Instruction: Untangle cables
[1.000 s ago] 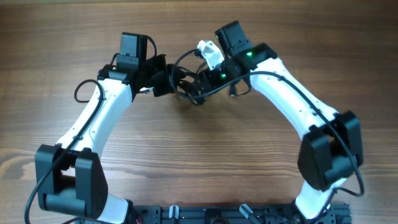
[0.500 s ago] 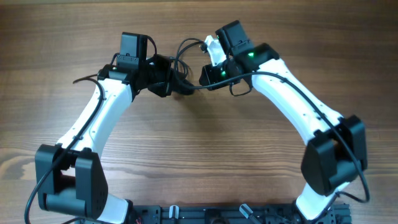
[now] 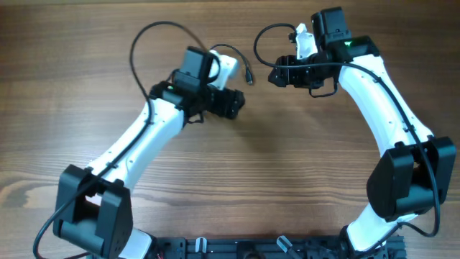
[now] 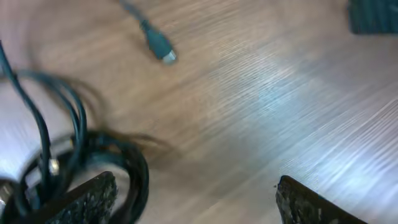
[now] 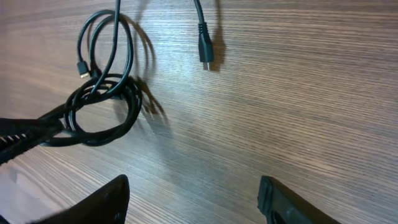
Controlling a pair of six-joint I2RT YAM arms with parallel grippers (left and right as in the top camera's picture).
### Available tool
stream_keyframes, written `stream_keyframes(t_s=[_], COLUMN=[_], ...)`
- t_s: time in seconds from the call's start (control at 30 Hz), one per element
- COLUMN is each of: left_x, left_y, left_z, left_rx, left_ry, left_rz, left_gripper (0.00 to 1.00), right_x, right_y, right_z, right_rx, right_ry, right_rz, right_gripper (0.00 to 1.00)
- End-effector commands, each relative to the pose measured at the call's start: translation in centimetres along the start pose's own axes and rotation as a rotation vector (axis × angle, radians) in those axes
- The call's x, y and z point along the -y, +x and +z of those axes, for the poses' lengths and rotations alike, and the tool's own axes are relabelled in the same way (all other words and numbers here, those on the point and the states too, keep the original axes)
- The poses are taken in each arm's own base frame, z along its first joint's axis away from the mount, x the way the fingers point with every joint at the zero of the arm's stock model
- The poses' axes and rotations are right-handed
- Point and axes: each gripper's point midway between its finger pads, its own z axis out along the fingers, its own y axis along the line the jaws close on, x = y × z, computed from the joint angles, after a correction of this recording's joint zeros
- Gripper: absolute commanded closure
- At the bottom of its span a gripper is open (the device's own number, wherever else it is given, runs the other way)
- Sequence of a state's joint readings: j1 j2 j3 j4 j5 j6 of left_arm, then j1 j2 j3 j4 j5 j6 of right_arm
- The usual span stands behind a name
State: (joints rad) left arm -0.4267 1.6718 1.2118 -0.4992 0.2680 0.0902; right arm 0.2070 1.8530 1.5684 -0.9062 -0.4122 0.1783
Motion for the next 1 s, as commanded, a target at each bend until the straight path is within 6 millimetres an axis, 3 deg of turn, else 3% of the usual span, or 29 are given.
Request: stream_keyframes(t_s=[0.0,0.07,0.1,0.17,0.3,0.4,0.43,0.5,0.6,0.67,0.7,0.73,0.77,0.87,0.93,0.97], left_x=[0.1,-0.6,-2.0,-3.0,-1.2,-0.7,-1.6,-5.1,-7.4,-7.5,-7.5,-7.3,-7.1,-6.9,-4.5,-2.6], left_y=[-0.3,-0.3,-0.4,-0.4,-0.5,0.9,1.4,2.3,3.7,4.2,4.4,4.5,4.4,2.8,1.3,0.1], left_z=[0.3,0.3,0.1,-0.4,-2.1,-1.9,-1.6,-0.5,1.8,2.7,2.8,3.0,3.1,3.0,1.9,0.7], left_rx=[-0.003,-0.023,-0.049,-0.080,-0.152,-0.221,-0.251,-0.332,-0.396,-0.414,-0.418,-0.419,-0.408,-0.302,-0.194,-0.110], left_ry=[-0.063,-0.123,-0.211,-0.276,-0.236,-0.215,-0.236,-0.340,-0.339,-0.331,-0.327,-0.311,-0.304,-0.349,-0.209,-0.056], left_rz=[0.421,0.548,0.591,0.599,0.655,0.684,0.675,0.651,0.654,0.654,0.654,0.652,0.651,0.438,0.336,0.231], left_gripper=[0.17,0.16,0.16,0.14,0.14,0.14,0.16,0.19,0.24,0.36,0.52,0.82,0.96,0.96,0.96,0.96], right_x=[-1.1,-1.1,-1.1,-1.1,-1.1,-1.1,-1.1,-1.1,-1.1,-1.1,-1.1,-1.1,-1.1,-1.1,-1.9,-3.2], right_y=[-0.6,-0.5,-0.5,-0.5,-0.6,-0.6,-0.5,-0.5,-0.5,-0.4,-0.4,-0.4,-0.4,-0.5,-0.6,-0.6], right_z=[-1.1,-1.1,-1.1,-1.1,-1.1,-1.1,-1.1,-1.1,-1.1,-1.1,-1.1,-1.1,-1.1,-1.1,-1.1,-1.3], right_rx=[0.027,0.023,0.023,0.024,0.028,0.027,0.025,0.026,0.025,0.023,0.022,0.022,0.022,0.023,0.025,0.024], right_ry=[-0.029,-0.029,-0.029,-0.029,-0.030,-0.029,-0.029,-0.029,-0.029,-0.029,-0.029,-0.029,-0.029,-0.030,-0.072,-0.147], right_rz=[-0.036,-0.036,-0.036,-0.037,-0.037,-0.036,-0.035,-0.035,-0.035,-0.034,-0.034,-0.034,-0.034,-0.034,-0.043,-0.077], right_gripper=[0.31,0.31,0.31,0.31,0.31,0.31,0.31,0.31,0.31,0.31,0.31,0.31,0.31,0.31,0.32,0.32])
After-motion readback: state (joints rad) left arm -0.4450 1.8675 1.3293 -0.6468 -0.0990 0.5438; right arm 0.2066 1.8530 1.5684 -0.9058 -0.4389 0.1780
